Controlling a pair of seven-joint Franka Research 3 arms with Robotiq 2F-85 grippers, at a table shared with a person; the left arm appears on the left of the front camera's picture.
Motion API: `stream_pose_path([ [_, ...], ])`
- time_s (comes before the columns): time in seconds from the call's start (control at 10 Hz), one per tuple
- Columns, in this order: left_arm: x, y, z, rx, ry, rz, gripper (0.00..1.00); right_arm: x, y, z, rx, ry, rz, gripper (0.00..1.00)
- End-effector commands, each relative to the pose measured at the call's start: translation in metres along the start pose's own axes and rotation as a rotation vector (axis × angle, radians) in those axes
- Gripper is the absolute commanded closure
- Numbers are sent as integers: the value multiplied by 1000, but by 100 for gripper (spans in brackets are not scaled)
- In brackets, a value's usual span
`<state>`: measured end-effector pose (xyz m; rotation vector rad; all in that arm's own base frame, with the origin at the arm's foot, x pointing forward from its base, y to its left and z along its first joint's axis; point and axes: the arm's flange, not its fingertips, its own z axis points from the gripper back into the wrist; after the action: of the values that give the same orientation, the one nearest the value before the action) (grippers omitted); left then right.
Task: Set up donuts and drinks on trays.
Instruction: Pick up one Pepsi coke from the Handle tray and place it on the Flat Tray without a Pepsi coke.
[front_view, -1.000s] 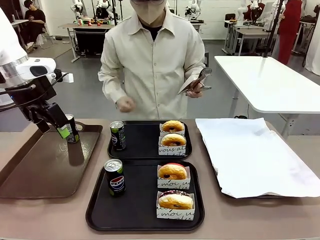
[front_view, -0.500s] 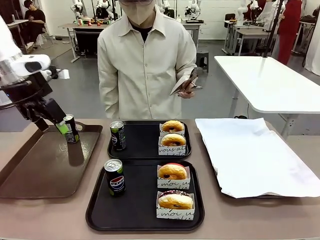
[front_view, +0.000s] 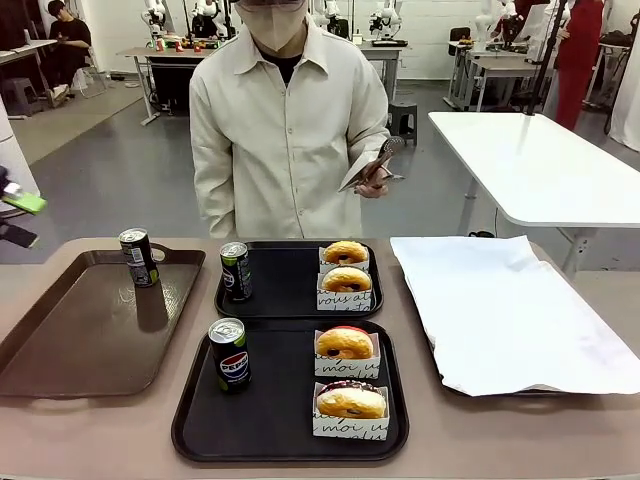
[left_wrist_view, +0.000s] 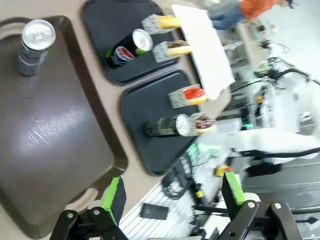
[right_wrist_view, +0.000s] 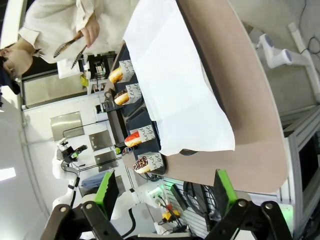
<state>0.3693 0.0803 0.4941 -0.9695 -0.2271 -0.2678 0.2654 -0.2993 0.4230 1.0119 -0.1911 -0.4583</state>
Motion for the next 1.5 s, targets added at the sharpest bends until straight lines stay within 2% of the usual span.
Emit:
stream_pose_path([
  [0.0, 6, 20, 19, -102, -3, 83, 0, -2, 1, 1, -2, 12, -5, 0],
  [0.1, 6, 35, 30, -89, -16, 150, 0, -2, 1, 1, -2, 12, -5, 0],
  [0.2, -21, 56, 36, -97, -85, 191, 0, -2, 1, 1, -2, 12, -5, 0],
  [0.7, -66, 128, 56, -178, -123, 258, 0, -2, 1, 1, -2, 12, -5, 0],
  [0.9, -67, 130, 55, -149, -96, 285, 0, -2, 1, 1, -2, 12, -5, 0],
  [1.4, -68, 128, 54, -151, -106, 291, 0, -2, 1, 1, -2, 12, -5, 0],
])
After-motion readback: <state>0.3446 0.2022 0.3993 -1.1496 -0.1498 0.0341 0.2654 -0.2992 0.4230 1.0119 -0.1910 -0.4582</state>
